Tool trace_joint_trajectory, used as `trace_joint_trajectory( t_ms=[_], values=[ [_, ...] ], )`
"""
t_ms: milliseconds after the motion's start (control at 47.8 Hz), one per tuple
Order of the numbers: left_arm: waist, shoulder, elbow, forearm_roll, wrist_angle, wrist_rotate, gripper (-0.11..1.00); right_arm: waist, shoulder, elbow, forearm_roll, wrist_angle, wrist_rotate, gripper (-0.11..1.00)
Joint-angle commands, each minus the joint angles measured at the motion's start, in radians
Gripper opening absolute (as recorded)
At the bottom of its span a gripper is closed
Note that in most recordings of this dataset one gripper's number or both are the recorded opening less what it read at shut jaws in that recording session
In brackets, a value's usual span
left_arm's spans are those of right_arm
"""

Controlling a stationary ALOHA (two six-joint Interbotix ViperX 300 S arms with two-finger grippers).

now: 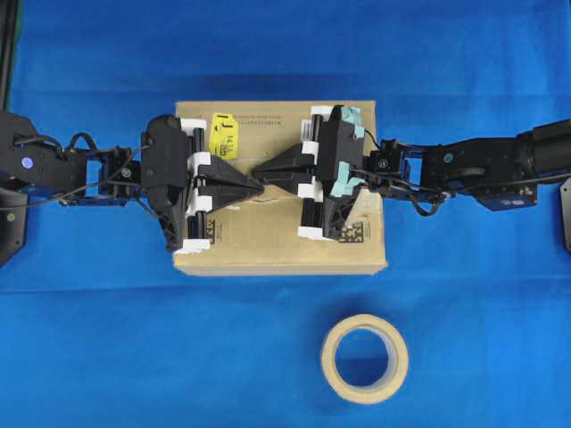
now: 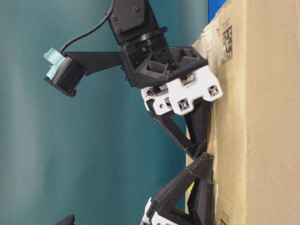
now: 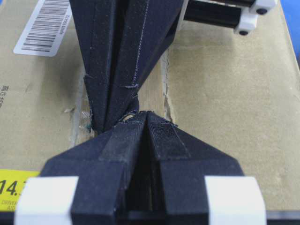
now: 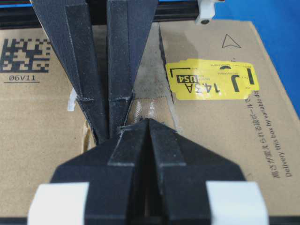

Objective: Apply tape along the seams of the closed cardboard box to seal it securely.
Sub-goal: 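Smooth the tape outward with both grippers sliding apart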

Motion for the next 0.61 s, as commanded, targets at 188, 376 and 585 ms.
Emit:
trace_joint_trajectory(
  t_ms=[188, 376, 585],
  values=[
    [-0.009, -0.005, 0.023, 0.002, 0.003, -0.006, 0.0, 0.051, -0.014, 0.044, 0.081, -0.002, 0.002, 0.0],
    [-0.009, -0.012, 0.046, 0.002, 0.006, -0.025, 0.0, 0.074, -0.035, 0.087, 0.115, 0.0, 0.002, 0.0],
    [-0.009, -0.029, 0.083, 0.0, 0.012, -0.031, 0.0, 0.087, -0.072, 0.161, 0.163, -0.005, 0.002, 0.0]
  ],
)
